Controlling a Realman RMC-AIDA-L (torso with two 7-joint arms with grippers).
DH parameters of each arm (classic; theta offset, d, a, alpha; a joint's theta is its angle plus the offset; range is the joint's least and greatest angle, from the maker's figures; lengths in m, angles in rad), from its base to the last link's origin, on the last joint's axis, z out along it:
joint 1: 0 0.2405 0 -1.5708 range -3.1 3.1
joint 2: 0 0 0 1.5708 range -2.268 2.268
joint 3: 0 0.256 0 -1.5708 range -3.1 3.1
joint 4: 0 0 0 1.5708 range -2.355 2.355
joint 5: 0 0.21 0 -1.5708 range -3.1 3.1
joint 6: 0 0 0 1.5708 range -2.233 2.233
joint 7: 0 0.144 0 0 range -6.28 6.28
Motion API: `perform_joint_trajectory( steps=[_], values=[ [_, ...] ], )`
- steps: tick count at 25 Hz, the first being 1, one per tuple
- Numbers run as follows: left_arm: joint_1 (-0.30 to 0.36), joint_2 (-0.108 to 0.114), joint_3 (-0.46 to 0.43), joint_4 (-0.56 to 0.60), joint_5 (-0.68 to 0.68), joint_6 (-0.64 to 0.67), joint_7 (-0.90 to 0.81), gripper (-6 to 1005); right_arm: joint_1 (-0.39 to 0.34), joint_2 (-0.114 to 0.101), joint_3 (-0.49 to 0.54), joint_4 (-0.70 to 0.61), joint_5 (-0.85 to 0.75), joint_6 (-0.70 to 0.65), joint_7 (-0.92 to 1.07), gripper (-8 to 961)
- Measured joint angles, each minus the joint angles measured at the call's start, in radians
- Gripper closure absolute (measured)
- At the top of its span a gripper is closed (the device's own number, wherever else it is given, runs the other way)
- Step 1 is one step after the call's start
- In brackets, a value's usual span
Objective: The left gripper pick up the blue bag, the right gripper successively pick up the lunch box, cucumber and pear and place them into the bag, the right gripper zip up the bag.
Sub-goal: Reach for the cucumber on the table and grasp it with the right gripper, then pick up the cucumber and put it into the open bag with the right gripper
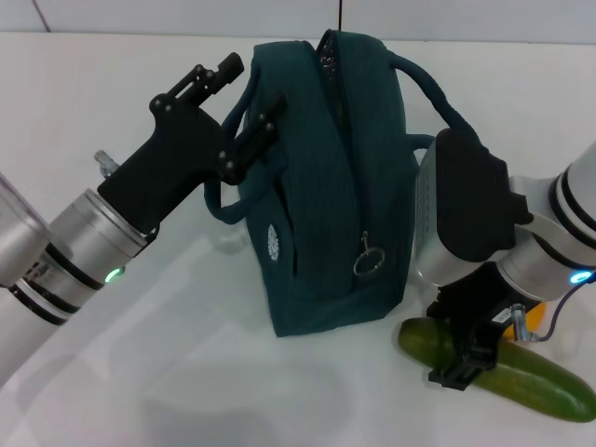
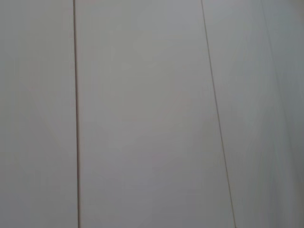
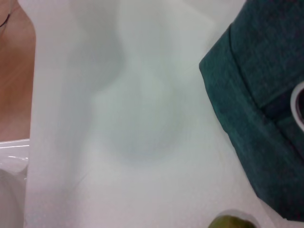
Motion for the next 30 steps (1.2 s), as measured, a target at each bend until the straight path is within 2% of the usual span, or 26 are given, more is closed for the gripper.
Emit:
perform_joint_trajectory(
  steps=[19, 23, 30],
  values=[
    [0.008, 0.000, 0.002, 0.003, 0.004, 0.015, 0.000, 386, 0.005, -0.002, 0.015, 0.001, 0.020, 0.001, -0.001, 348],
    [0.014, 0.002, 0.004, 0.003, 0.003, 0.034, 0.004, 386, -0.020, -0.006, 0.093, -0.027, 0.052, -0.021, -0.031, 355],
    [0.014, 0.003, 0.000, 0.001, 0.000, 0.037, 0.005, 386, -0.081, -0.011, 0.343, -0.038, 0.226, -0.128, -0.201, 358]
  ],
)
